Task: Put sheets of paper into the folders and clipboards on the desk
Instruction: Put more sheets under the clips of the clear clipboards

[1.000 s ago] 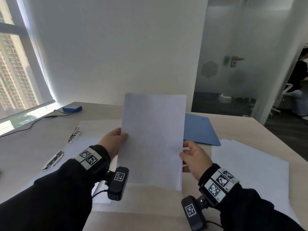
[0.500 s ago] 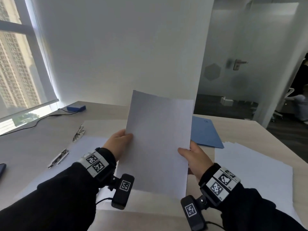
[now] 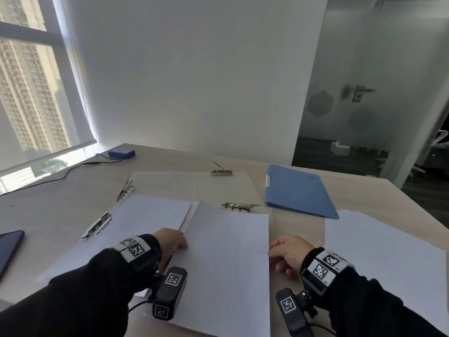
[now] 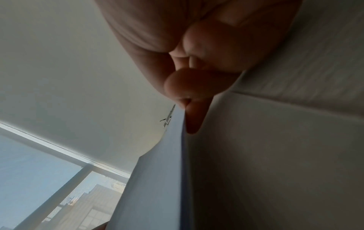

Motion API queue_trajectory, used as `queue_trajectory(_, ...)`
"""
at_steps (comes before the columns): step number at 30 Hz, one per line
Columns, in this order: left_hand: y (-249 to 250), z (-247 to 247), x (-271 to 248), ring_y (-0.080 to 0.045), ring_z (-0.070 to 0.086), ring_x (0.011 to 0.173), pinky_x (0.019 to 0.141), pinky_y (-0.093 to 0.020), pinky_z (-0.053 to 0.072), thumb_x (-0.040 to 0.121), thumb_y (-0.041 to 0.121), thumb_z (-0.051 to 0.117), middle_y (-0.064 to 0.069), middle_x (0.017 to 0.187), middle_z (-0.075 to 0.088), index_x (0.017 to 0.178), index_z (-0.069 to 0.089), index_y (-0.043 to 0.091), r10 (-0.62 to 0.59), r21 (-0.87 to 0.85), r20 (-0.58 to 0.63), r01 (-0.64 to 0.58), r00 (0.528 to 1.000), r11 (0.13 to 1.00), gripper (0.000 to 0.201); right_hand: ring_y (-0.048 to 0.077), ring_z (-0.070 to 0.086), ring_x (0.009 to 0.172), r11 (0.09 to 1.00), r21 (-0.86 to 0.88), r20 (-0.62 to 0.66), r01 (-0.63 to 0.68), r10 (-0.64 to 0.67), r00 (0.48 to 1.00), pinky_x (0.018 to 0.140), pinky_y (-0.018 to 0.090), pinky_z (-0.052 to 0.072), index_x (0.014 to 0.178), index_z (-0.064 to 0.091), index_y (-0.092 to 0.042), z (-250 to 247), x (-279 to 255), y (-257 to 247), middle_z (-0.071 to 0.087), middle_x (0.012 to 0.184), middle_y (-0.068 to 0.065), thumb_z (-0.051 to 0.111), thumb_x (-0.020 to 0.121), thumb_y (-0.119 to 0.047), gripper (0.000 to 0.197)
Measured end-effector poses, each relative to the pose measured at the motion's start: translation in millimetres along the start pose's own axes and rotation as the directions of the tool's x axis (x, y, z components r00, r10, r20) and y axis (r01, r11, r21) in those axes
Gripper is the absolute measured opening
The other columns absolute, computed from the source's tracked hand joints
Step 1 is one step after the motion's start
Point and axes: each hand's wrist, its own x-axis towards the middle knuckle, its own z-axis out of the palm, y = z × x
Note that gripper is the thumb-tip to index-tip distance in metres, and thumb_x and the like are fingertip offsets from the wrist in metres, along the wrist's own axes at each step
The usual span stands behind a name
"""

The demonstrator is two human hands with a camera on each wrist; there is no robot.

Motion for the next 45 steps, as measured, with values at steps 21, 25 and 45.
queue_trajectory(21,35,3,9,-0.034,0.069,0.094,0.068,-0.035,0.054,0.087,0.021,0.056,-0.014,0.101,0.069,0.105,0.065,0.001,0.109,0.104,-0.002,-0.108,0.994,0.989,0.028,0.011,0.048,0.032,0.999,0.005,-0.109,-0.049,0.049,0.993,0.032,0.015,0.034,0.090,0.064,-0.005,-11,46,-8,0.066,0.069,0.013,0.060,0.086,-0.001,0.006)
queue_trajectory(25,36,-1,10,-0.030,0.067,0.091,0.066,-0.028,0.042,0.086,0.022,0.055,-0.018,0.104,0.070,0.102,0.068,0.003,0.173,0.144,-0.018,-0.169,0.985,0.975,0.028,0.013,0.052,0.036,0.999,0.020,-0.099,-0.048,0.050,0.994,0.035,0.018,0.041,0.095,0.065,-0.004,-13,50,-8,0.065,0.071,0.014,0.062,0.085,-0.002,0.010)
queue_trajectory(45,15,-8,20,-0.022,0.056,0.080,0.078,-0.032,0.047,0.083,0.016,0.054,-0.005,0.081,0.060,0.091,0.060,0.022,0.259,0.063,-0.002,-0.258,0.966,0.964,0.011,0.037,0.047,0.131,0.653,0.757,-0.083,-0.011,0.113,0.990,0.108,0.047,0.038,0.148,0.029,-0.002,14,100,-62,0.045,0.144,0.022,0.044,0.099,-0.022,0.056)
